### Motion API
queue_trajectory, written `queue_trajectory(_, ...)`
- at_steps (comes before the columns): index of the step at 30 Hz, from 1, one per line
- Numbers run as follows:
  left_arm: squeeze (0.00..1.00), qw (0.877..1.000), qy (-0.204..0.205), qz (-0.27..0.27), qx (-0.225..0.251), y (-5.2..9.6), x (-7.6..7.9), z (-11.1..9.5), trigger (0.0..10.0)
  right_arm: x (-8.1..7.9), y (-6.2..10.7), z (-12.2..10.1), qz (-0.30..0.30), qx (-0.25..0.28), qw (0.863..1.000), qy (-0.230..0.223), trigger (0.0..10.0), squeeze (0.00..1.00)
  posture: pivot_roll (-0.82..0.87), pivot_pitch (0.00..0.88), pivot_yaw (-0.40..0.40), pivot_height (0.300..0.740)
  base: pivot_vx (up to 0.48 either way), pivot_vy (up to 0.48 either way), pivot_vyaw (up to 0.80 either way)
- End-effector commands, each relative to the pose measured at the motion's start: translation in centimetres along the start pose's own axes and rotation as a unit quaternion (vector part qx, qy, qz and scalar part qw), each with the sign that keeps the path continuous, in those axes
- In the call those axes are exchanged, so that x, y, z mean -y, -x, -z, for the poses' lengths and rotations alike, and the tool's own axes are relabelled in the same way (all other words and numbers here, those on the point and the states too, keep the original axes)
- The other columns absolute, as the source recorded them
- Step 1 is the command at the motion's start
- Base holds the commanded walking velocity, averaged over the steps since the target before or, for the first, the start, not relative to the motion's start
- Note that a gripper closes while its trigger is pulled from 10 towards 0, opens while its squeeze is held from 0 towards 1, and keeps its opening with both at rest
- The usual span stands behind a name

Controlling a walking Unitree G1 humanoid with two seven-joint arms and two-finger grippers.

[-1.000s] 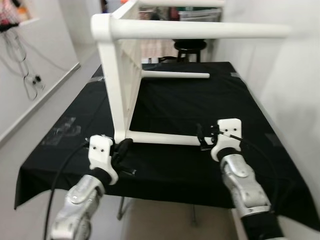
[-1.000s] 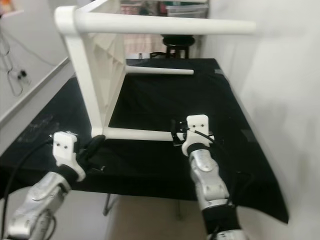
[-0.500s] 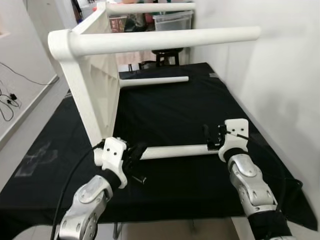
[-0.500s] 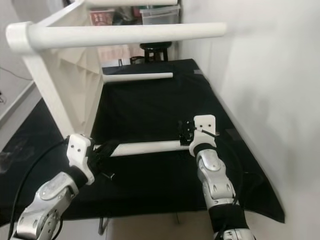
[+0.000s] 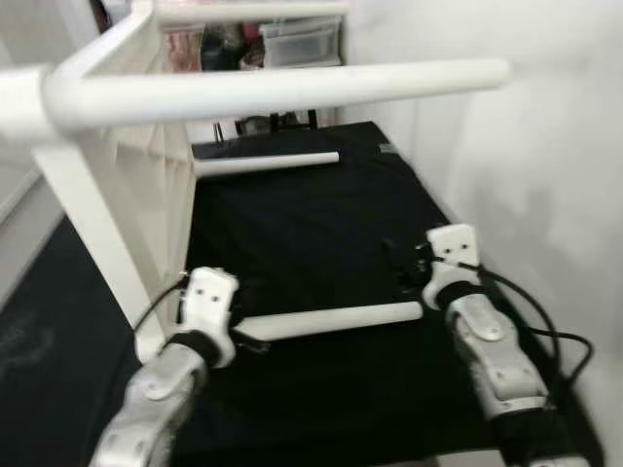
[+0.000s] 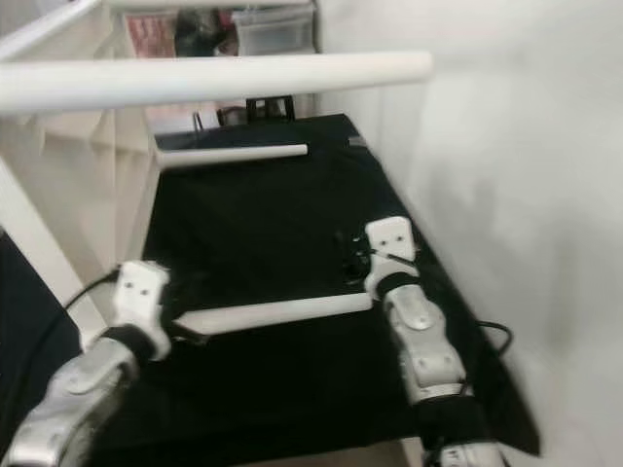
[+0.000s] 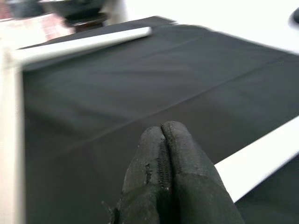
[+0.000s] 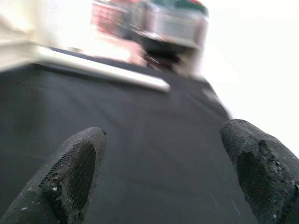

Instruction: Building children table

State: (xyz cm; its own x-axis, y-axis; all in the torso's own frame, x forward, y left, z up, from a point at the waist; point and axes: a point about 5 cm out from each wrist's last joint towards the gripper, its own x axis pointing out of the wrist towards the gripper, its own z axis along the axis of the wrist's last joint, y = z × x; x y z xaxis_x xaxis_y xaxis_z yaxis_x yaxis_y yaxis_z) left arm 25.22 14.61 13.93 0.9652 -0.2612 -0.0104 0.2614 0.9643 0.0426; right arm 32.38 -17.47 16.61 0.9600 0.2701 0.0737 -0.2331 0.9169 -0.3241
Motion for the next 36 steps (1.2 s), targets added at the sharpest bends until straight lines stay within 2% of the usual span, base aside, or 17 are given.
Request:
queue_trajectory(1,0.00,1.000,-0.007,-0.029,0.000,0.3,-0.7,-0.1,10.0,0.2,0.3,-0.5,-0.015,0.010,0.999,0.030,10.0,0.00,-0.03,0.000,0.032,0.740,0.000,0.000,0.00)
queue_trajectory(5,0.00,0.997,-0.024,-0.078,0.006,1.2,-1.4,-0.1,10.0,2.7,1.3,-1.9,0.002,0.021,0.992,0.123,10.0,0.00,-0.04,0.000,0.029,0.740,0.000,0.000,0.00)
queue_trajectory(6,0.00,0.997,-0.024,-0.078,0.006,1.2,-1.4,-0.1,10.0,2.7,1.3,-1.9,0.002,0.021,0.992,0.123,10.0,0.00,-0.04,0.000,0.029,0.740,0.000,0.000,0.00)
queue_trajectory(8,0.00,0.996,-0.027,-0.081,0.005,2.0,-1.1,0.0,10.0,4.1,2.4,-2.8,0.045,0.027,0.987,0.149,10.0,0.00,-0.05,0.000,0.021,0.740,0.000,0.000,0.00)
queue_trajectory(9,0.00,0.996,-0.027,-0.081,0.005,2.0,-1.1,0.0,10.0,4.1,2.4,-2.8,0.045,0.027,0.987,0.149,10.0,0.00,-0.05,0.000,0.021,0.740,0.000,0.000,0.00)
queue_trajectory(10,0.00,0.995,-0.027,-0.092,0.004,2.8,-0.9,0.0,10.0,4.6,4.1,-4.4,0.072,0.060,0.980,0.174,10.0,0.00,-0.05,0.000,0.020,0.740,0.000,0.000,0.00)
queue_trajectory(13,0.00,0.995,-0.027,-0.096,0.004,3.0,-0.9,0.0,10.0,4.5,4.7,-4.9,0.074,0.072,0.977,0.185,10.0,0.00,-0.05,0.000,0.020,0.740,0.000,0.000,0.00)
queue_trajectory(15,0.00,0.993,-0.026,-0.114,0.002,3.1,-1.7,0.3,10.0,4.2,6.4,-7.6,0.075,0.137,0.954,0.257,10.0,0.00,-0.07,0.000,0.037,0.740,0.000,0.000,0.00)
queue_trajectory(18,0.00,0.991,-0.017,-0.133,0.001,2.9,-2.5,0.5,10.0,4.1,7.4,-10.3,0.081,0.190,0.922,0.328,10.0,0.00,-0.09,0.000,0.047,0.740,0.000,0.000,0.00)
queue_trajectory(19,0.00,0.991,-0.017,-0.133,0.001,2.9,-2.5,0.5,10.0,4.1,7.4,-10.3,0.081,0.190,0.922,0.328,10.0,0.00,-0.09,0.000,0.047,0.740,0.000,0.000,0.00)
queue_trajectory(21,0.00,0.989,-0.009,-0.145,0.001,2.8,-3.1,0.6,10.0,4.4,7.3,-11.9,0.093,0.210,0.905,0.358,10.0,0.00,-0.10,0.000,0.056,0.740,0.000,0.000,0.00)
queue_trajectory(22,0.00,0.989,-0.009,-0.145,0.001,2.8,-3.1,0.6,10.0,4.4,7.3,-11.9,0.093,0.210,0.905,0.358,10.0,0.00,-0.10,0.000,0.056,0.740,0.000,0.000,0.00)
queue_trajectory(24,0.00,0.987,-0.001,-0.161,0.004,2.6,-3.8,0.7,10.0,4.6,6.8,-13.7,0.103,0.236,0.889,0.380,10.0,0.00,-0.10,0.000,0.060,0.740,0.000,0.000,0.00)
queue_trajectory(26,0.00,0.986,0.002,-0.167,0.005,2.5,-4.0,0.7,10.0,4.6,6.4,-14.3,0.101,0.245,0.883,0.386,10.0,0.00,-0.10,0.000,0.059,0.740,0.000,0.000,0.00)
queue_trajectory(29,0.00,0.985,0.003,-0.174,0.006,2.5,-4.3,0.8,10.0,4.4,6.0,-14.7,0.092,0.249,0.881,0.392,10.0,0.00,-0.10,0.000,0.058,0.740,0.000,0.000,0.00)
queue_trajectory(33,0.00,0.979,0.003,-0.205,0.000,3.2,-5.2,1.4,10.0,3.2,3.6,-14.7,0.038,0.247,0.887,0.389,10.0,0.00,-0.09,0.000,0.039,0.740,0.000,0.000,0.00)
queue_trajectory(36,0.00,0.975,0.013,-0.221,0.000,3.5,-5.6,1.7,10.0,3.1,2.4,-15.7,0.034,0.262,0.880,0.396,10.0,0.00,-0.07,0.000,0.026,0.740,0.000,0.000,0.00)
